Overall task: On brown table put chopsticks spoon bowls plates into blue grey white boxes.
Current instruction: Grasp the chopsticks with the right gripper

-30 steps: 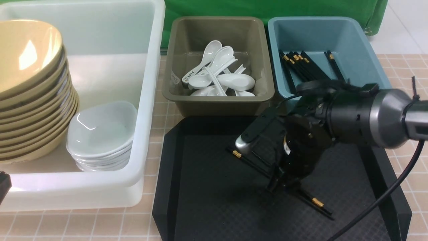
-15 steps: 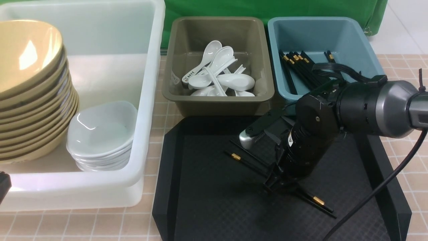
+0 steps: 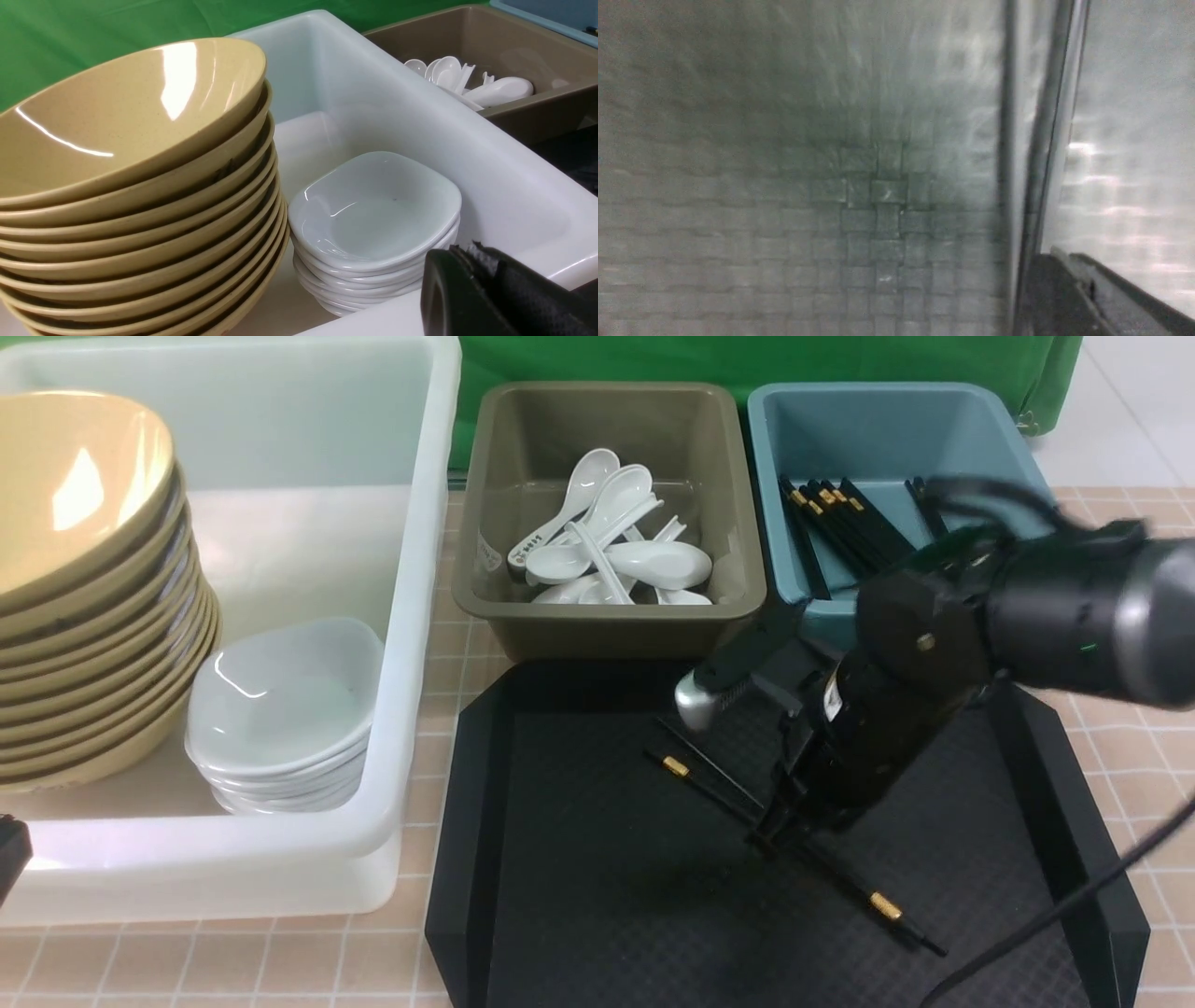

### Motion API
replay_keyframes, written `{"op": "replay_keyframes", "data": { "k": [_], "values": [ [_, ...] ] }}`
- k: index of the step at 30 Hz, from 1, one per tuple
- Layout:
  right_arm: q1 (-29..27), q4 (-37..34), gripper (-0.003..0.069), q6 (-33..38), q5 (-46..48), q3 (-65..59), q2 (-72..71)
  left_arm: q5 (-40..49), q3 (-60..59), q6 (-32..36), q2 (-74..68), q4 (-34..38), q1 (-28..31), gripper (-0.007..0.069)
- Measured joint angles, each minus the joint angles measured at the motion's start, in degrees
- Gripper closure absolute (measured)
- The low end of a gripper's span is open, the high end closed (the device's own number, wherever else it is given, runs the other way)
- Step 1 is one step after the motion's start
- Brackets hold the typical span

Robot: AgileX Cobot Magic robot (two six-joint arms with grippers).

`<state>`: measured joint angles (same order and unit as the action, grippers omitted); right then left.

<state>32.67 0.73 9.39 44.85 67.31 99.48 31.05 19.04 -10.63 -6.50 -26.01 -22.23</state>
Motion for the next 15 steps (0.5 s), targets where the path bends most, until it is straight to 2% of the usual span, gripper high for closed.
{"op": "replay_keyframes", "data": {
  "k": [4, 10, 13, 15],
  "values": [
    [0.0, 0.0, 0.0624, 1.25, -0.34, 0.0, -5.81, 0.0, 0.0, 0.0, 0.0, 0.0, 0.0, 0.0631],
    [0.0, 0.0, 0.0622, 1.4, 0.9, -0.14, -6.47, 0.0, 0.0, 0.0, 0.0, 0.0, 0.0, 0.0631],
    [0.0, -0.73, 0.0595, 1.4, 2.95, -0.19, -4.18, 0.0, 0.0, 0.0, 0.0, 0.0, 0.0, 0.0631],
    [0.0, -1.23, 0.0541, 1.45, 3.31, -0.21, -2.03, 0.0, 0.0, 0.0, 0.0, 0.0, 0.0, 0.0631]
  ]
}}
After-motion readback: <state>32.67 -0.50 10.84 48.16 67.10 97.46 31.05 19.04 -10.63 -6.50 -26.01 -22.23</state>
